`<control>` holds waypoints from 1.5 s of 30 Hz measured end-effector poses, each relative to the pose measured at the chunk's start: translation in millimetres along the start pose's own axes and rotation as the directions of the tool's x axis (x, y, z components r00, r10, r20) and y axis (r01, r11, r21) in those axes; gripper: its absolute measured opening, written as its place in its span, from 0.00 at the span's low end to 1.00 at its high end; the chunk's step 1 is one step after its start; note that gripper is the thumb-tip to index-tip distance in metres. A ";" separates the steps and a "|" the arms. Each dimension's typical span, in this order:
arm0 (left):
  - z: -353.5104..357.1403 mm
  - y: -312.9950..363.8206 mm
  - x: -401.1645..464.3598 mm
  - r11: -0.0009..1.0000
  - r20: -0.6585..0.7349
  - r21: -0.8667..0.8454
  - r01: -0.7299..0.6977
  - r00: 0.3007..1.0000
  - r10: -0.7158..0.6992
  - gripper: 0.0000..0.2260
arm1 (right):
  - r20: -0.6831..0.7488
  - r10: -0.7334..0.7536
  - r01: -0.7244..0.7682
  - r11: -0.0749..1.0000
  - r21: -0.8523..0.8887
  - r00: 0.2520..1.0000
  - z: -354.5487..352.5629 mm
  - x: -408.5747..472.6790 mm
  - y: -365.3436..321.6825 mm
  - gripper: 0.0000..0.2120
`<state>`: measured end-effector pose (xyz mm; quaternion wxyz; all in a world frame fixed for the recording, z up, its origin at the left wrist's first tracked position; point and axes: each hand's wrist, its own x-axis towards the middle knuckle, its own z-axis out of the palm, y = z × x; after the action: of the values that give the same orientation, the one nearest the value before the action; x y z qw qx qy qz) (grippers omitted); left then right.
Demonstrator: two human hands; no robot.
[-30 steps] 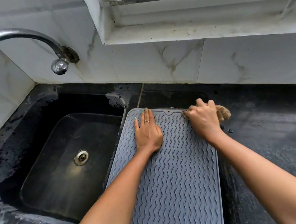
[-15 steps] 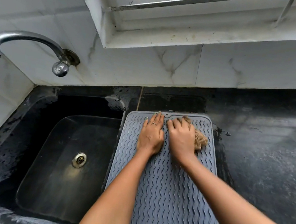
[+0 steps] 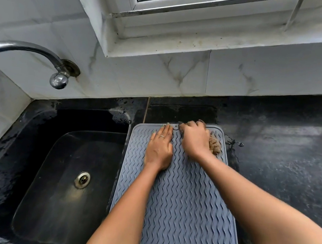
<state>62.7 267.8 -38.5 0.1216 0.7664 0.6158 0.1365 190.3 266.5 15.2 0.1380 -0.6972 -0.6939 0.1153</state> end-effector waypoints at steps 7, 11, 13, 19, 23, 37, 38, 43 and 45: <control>-0.4 0.4 -0.7 1.000 -0.003 -0.012 0.001 1.000 -0.001 0.26 | -0.221 -0.110 0.092 0.992 -0.089 0.969 28.0 -78.6 4.2 0.11; -5.3 4.7 -2.4 1.000 0.036 0.010 0.005 0.999 -0.005 0.26 | -0.238 -0.045 0.061 0.996 0.060 0.970 18.4 -76.4 3.9 0.10; -10.8 7.6 -3.6 0.999 0.073 0.037 0.015 0.997 -0.018 0.26 | -0.255 -0.003 0.044 0.987 0.155 0.967 9.5 -54.4 5.5 0.08; -5.6 -0.3 -58.4 0.998 0.077 0.049 -0.038 0.996 0.034 0.25 | -0.042 -0.025 0.028 0.998 0.060 0.999 4.5 -5.5 4.6 0.19; -3.9 -3.4 -57.9 0.996 0.099 0.093 -0.011 0.995 0.002 0.24 | -0.154 0.002 0.004 0.999 0.041 0.988 21.3 -65.3 -3.2 0.16; -7.8 7.7 -107.1 0.998 0.086 0.052 0.028 0.996 -0.032 0.25 | -0.058 -0.087 0.088 0.996 0.016 0.995 7.5 -54.5 2.0 0.20; -7.3 6.6 -107.7 0.998 0.082 0.059 0.030 0.996 -0.034 0.25 | -0.063 -0.064 0.063 0.998 -0.004 0.996 11.4 -60.5 -2.1 0.18; -7.2 6.6 -103.3 0.996 0.066 0.069 0.049 0.996 -0.054 0.24 | -0.227 -0.124 0.133 0.991 0.026 0.966 24.9 -148.6 -6.9 0.12; -8.0 8.1 -104.0 0.996 0.077 0.074 0.050 0.995 -0.056 0.24 | -0.222 -0.168 0.187 0.980 0.066 0.960 21.4 -180.2 -6.6 0.15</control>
<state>46.0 164.7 -34.4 0.1216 0.7586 0.6351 0.0806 174.7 87.2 -7.9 0.2522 -0.6340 -0.7289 0.0560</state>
